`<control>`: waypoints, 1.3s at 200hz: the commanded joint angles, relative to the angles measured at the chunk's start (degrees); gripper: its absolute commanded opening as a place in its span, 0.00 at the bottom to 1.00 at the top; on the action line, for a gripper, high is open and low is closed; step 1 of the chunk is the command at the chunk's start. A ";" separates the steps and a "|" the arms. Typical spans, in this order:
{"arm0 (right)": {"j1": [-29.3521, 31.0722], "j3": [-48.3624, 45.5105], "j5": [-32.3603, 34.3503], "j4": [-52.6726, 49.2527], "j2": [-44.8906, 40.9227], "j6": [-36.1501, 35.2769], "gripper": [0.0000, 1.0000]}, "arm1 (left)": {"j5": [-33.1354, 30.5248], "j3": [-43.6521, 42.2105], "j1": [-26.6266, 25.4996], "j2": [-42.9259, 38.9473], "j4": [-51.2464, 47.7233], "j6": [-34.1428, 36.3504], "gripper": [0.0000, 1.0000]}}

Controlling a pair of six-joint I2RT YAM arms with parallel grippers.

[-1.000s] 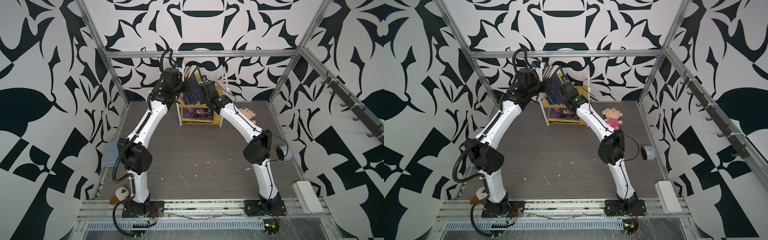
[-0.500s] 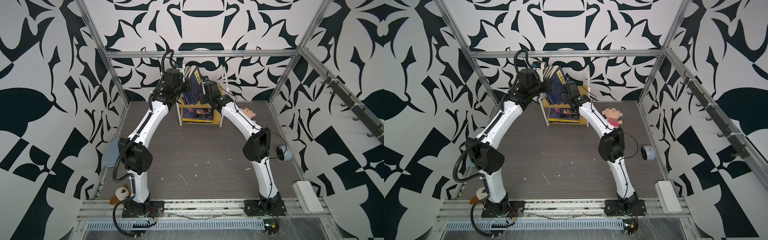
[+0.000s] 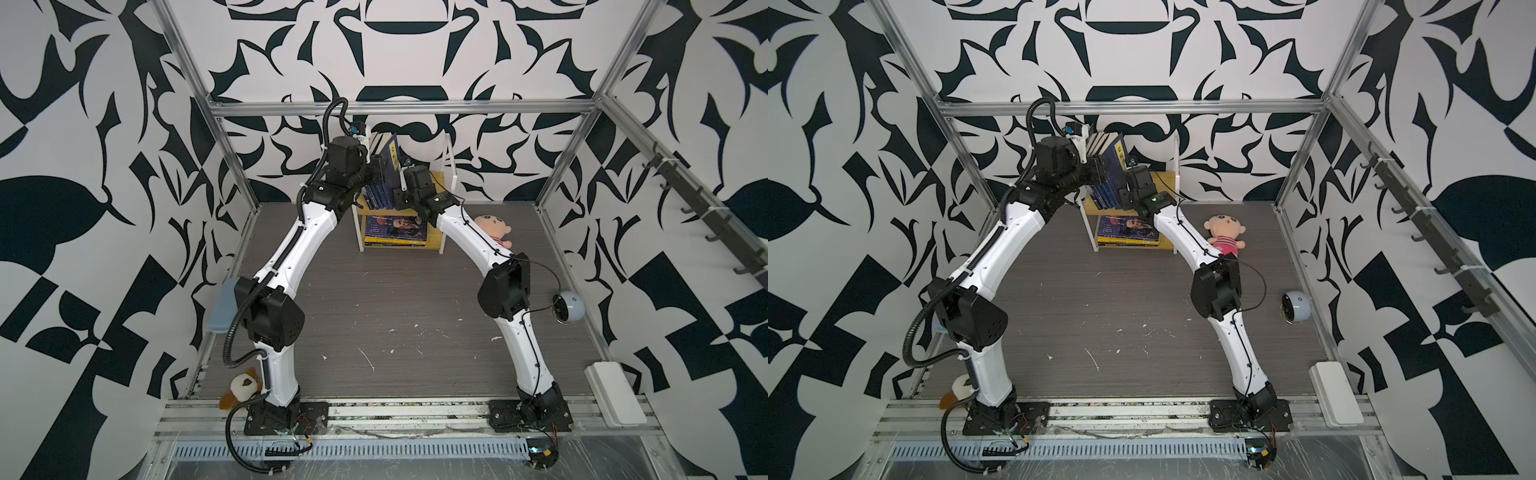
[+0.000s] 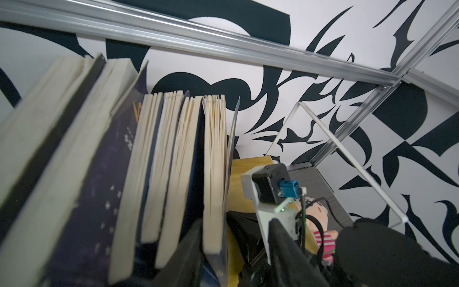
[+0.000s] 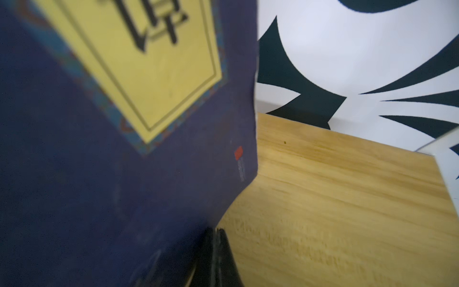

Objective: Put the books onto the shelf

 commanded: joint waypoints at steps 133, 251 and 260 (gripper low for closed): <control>1.87 -16.26 3.49 7.44 -17.31 -2.98 0.00 | 10.49 -8.90 22.81 -24.07 -13.07 9.23 0.97; 11.18 -57.48 8.31 11.49 -55.51 -2.05 0.58 | 12.69 -69.67 33.38 -38.04 14.02 13.57 1.00; 11.18 -62.47 9.39 11.64 -59.77 -1.61 0.80 | 13.55 -72.84 33.37 -37.86 17.71 12.99 1.00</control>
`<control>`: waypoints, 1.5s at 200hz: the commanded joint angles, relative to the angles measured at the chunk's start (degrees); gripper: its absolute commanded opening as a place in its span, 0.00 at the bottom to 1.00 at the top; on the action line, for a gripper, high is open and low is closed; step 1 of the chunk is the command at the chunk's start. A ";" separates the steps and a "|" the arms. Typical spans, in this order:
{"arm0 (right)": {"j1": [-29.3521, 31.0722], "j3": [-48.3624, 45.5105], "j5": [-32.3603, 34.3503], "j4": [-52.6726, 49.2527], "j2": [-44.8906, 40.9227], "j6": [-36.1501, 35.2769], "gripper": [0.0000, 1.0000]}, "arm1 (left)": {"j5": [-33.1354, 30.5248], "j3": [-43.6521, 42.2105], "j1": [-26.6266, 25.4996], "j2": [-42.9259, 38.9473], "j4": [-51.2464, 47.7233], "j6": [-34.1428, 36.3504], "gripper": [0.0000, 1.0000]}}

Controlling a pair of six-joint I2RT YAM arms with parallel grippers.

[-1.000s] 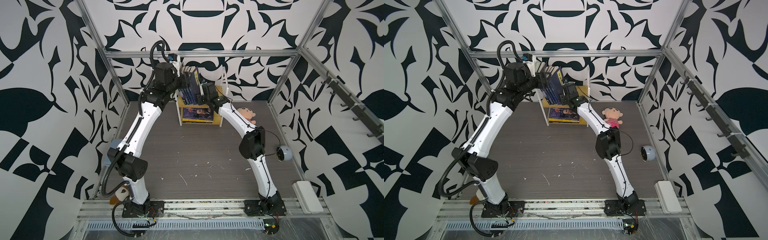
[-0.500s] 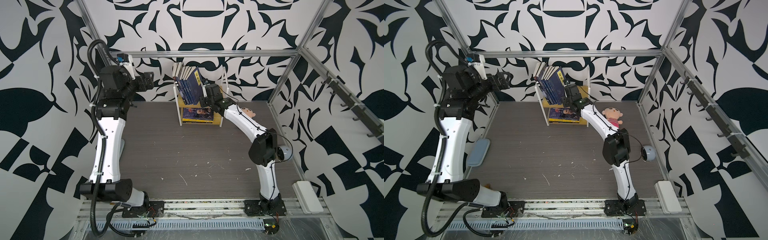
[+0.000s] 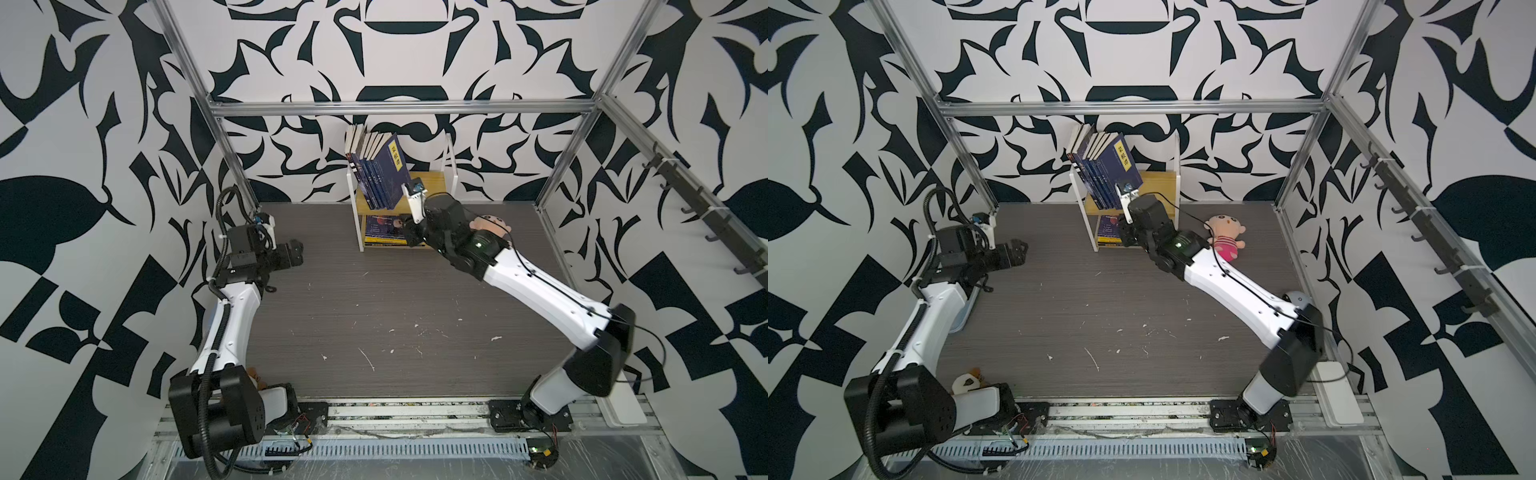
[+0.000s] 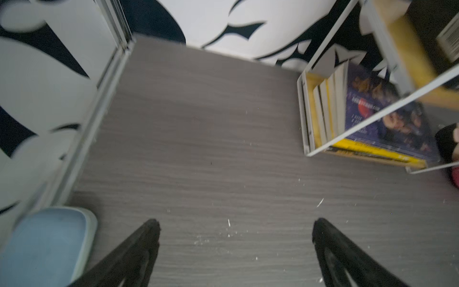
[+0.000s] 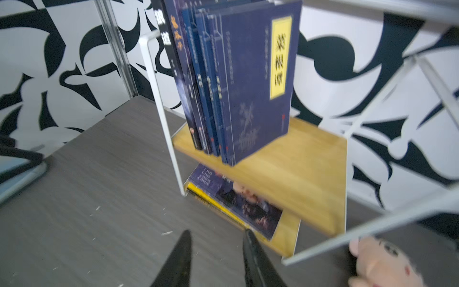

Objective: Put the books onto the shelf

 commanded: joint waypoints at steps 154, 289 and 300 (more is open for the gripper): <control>-32.46 -70.04 8.42 57.25 -20.28 -4.26 0.98 | -10.89 -32.47 -2.62 16.61 68.89 -2.13 1.00; -36.74 -65.59 6.01 70.69 3.34 -0.29 1.00 | -12.25 -29.67 -2.82 17.45 64.51 -2.73 0.99; -36.66 -65.76 5.72 71.04 3.48 -0.35 1.00 | -12.10 -29.77 -2.80 17.43 64.68 -2.56 0.99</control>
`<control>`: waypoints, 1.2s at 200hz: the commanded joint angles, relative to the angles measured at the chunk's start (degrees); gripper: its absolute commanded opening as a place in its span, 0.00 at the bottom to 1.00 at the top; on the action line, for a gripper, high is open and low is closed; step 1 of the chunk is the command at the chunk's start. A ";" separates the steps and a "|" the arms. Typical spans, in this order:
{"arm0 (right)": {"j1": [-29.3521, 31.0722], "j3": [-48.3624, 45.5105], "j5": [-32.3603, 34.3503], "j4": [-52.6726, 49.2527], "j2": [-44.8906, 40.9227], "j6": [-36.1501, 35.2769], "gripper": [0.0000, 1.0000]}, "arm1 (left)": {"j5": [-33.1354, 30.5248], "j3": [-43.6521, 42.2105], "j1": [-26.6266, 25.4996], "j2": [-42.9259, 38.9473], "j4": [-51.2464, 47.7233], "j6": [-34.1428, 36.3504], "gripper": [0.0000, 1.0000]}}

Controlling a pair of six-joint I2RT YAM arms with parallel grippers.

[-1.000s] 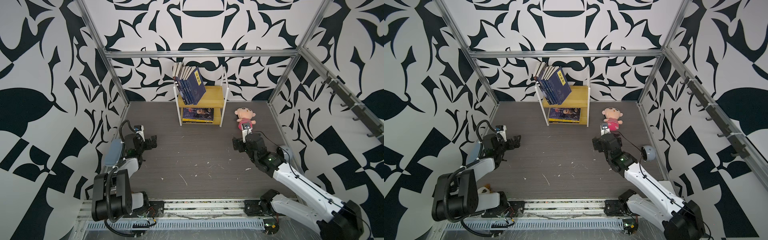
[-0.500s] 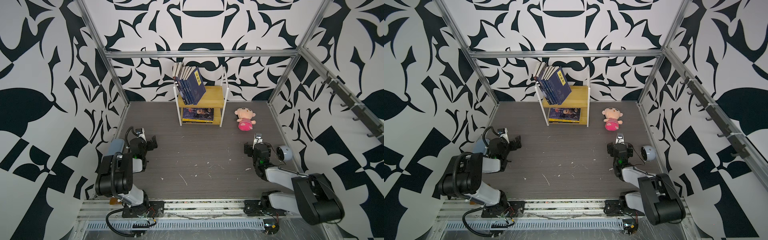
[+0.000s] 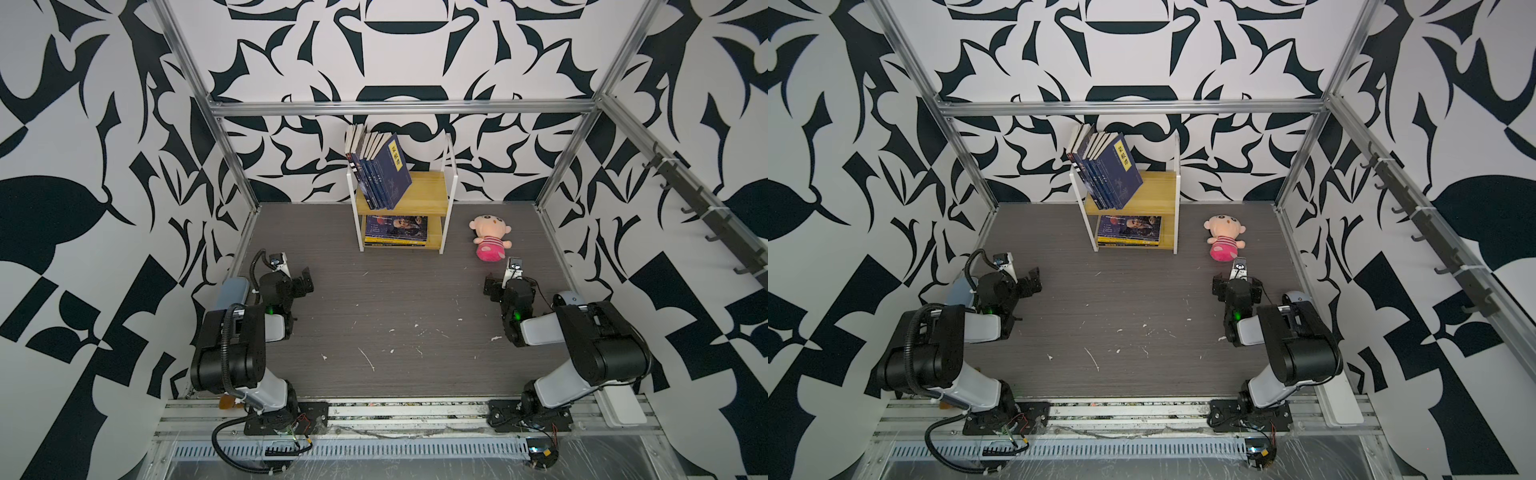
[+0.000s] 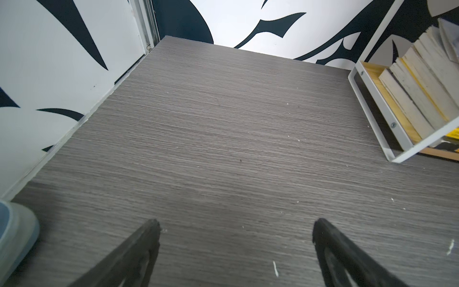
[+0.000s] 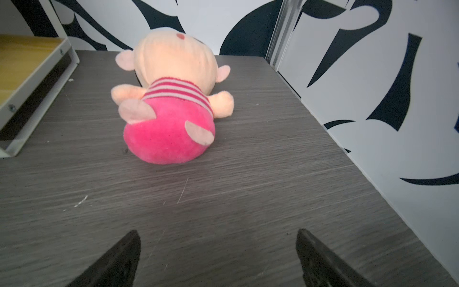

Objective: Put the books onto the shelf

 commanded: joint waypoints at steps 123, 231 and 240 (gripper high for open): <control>0.10 1.57 -1.97 -1.50 -0.99 -0.81 1.00 | 6.02 -9.50 0.33 -3.94 15.70 2.42 1.00; 0.05 1.66 -2.39 -1.46 -0.87 -0.96 1.00 | 0.78 -2.52 0.18 0.28 7.11 -0.10 0.99; 0.11 1.67 -2.41 -1.48 -0.94 -0.98 1.00 | 0.07 2.60 0.19 -1.36 -5.90 -0.52 1.00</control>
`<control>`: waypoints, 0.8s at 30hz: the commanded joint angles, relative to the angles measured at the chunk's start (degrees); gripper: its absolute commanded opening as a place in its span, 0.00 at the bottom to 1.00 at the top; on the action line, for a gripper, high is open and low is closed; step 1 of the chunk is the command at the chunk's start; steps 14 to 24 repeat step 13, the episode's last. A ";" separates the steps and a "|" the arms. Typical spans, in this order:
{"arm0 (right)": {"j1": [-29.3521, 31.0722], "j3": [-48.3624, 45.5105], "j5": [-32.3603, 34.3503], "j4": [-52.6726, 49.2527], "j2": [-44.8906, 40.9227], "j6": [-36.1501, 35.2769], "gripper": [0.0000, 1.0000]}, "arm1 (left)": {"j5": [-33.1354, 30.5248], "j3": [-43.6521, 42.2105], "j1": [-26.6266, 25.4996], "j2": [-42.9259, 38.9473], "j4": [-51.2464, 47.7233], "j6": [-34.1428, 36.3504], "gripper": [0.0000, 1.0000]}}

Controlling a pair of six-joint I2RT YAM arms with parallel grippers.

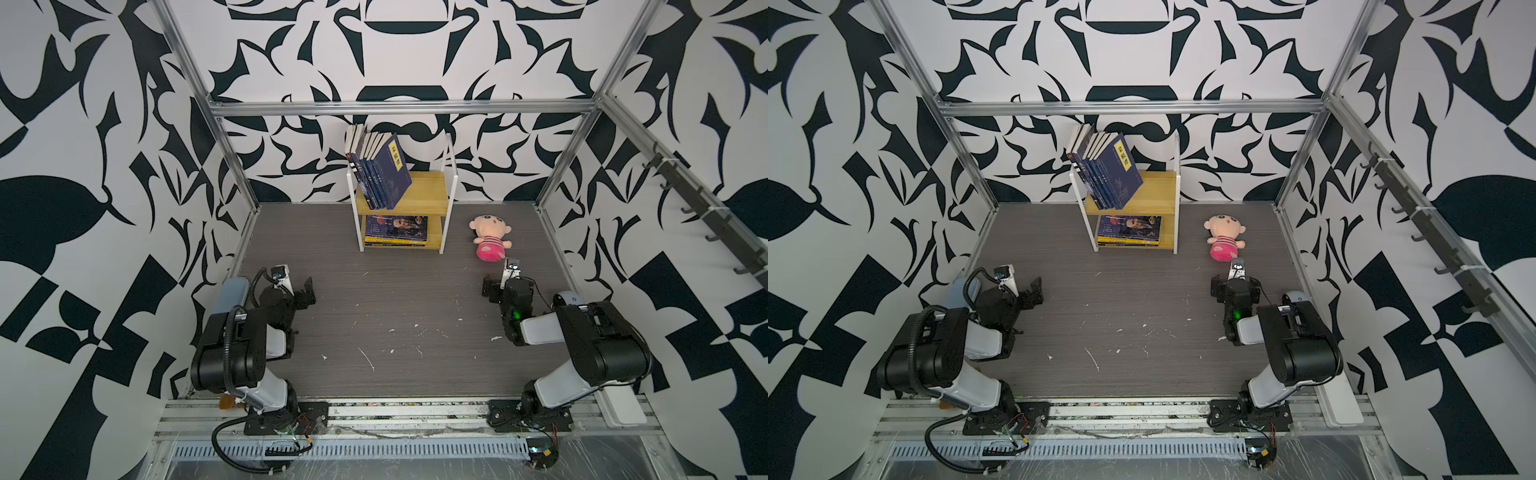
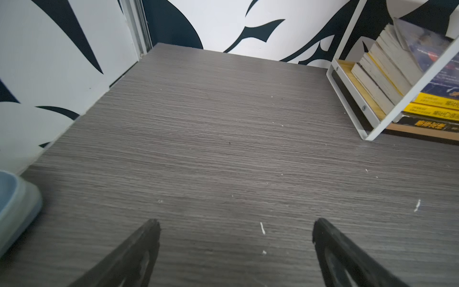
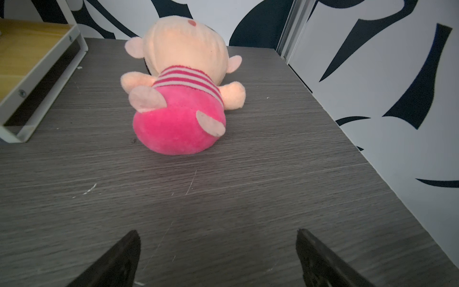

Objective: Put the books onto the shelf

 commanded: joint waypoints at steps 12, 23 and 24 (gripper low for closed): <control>0.05 1.51 -0.24 0.63 -0.95 -0.64 1.00 | 4.35 2.82 0.49 -2.25 -3.05 0.98 1.00; 0.07 1.51 -0.24 0.65 -0.90 -0.64 1.00 | 5.29 0.28 0.48 -2.16 1.69 1.17 0.99; 0.07 1.51 -0.24 0.65 -0.90 -0.64 1.00 | 5.29 0.28 0.48 -2.16 1.69 1.17 0.99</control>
